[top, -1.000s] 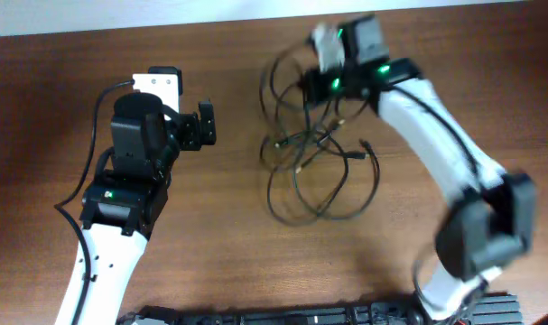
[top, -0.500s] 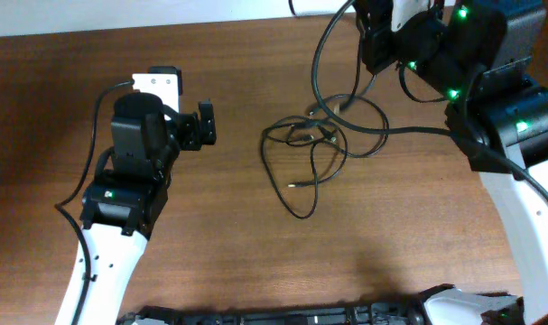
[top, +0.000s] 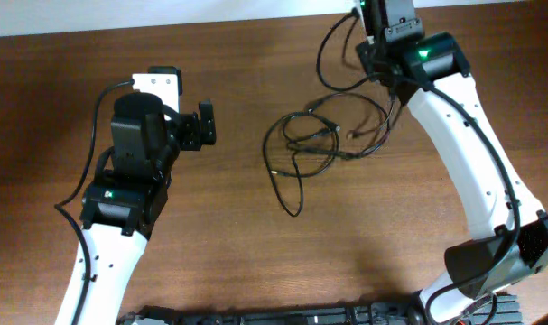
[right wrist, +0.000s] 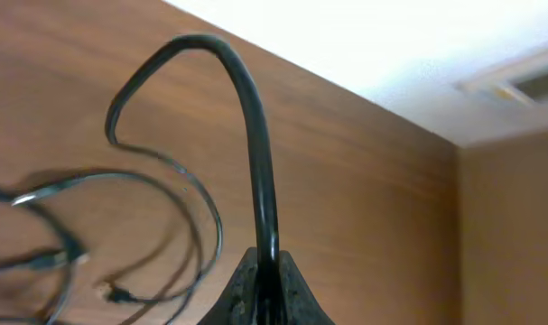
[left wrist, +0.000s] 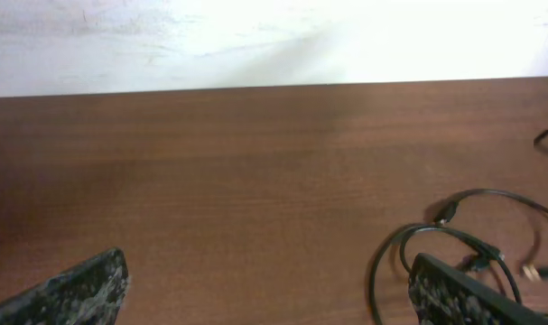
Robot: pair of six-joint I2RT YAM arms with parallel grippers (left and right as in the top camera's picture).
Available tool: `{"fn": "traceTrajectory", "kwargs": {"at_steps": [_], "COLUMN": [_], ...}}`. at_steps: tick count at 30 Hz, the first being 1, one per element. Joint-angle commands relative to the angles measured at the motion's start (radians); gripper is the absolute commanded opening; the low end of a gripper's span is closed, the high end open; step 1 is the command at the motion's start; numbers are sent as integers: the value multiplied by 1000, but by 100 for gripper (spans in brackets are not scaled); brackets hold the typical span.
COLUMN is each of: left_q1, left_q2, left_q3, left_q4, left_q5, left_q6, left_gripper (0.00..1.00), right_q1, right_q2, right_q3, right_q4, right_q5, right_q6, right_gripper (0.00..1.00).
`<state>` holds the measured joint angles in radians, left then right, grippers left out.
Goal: Untangle cables
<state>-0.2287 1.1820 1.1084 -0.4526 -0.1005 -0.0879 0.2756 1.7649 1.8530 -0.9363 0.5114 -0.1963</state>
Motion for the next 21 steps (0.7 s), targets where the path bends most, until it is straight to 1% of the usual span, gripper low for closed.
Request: {"fn": "traceTrajectory", "kwargs": {"at_steps": [1, 3, 5, 6, 7, 8, 9, 10, 11, 12, 13, 14, 15, 17, 21], "left_q1": [3, 3, 3, 2, 3, 2, 2, 1, -6, -19, -45, -85, -114, -174, -260], "left_q2": [-10, -10, -10, -10, -10, 17, 66, 127, 210, 280, 365, 441, 481, 527, 551], "left_q3": [7, 7, 7, 7, 7, 7, 5, 5, 5, 5, 5, 5, 5, 5, 5], "left_q4": [2, 2, 2, -12, -26, -13, -16, -14, -13, -13, -13, -6, 14, 97, 123], "left_q5": [10, 10, 9, 32, 97, 270, 459, 571, 649, 695, 823, 898, 897, 897, 890], "left_q6": [-10, -10, -9, -10, -10, 79, 217, 312, 432, 519, 706, 876, 921, 936, 1010], "left_gripper": [99, 99, 99, 99, 99, 99, 99, 99, 99, 99, 99, 99, 99, 99, 99], "right_q1": [-29, -28, -42, -48, -51, -66, -82, -98, -118, -134, -152, -166, -167, -167, -167], "right_q2": [3, 3, 3, 3, 3, 3, 3, 3, 3, 3, 3, 3, 3, 3, 3], "right_q3": [4, 4, 4, 4, 4, 4, 4, 4, 4, 4, 4, 4, 4, 4, 4], "right_q4": [16, 21, 72, 89, 96, 111, 118, 119, 118, 119, 117, 118, 118, 114, 110], "right_q5": [123, 115, -48, -120, -153, -257, -357, -429, -497, -537, -587, -651, -669, -669, -685], "right_q6": [101, 106, 158, 169, 183, 187, 187, 187, 187, 187, 187, 187, 186, 187, 187], "right_gripper": [4, 4, 4, 4, 4, 4, 4, 4, 4, 4, 4, 4, 4, 4, 4]}}
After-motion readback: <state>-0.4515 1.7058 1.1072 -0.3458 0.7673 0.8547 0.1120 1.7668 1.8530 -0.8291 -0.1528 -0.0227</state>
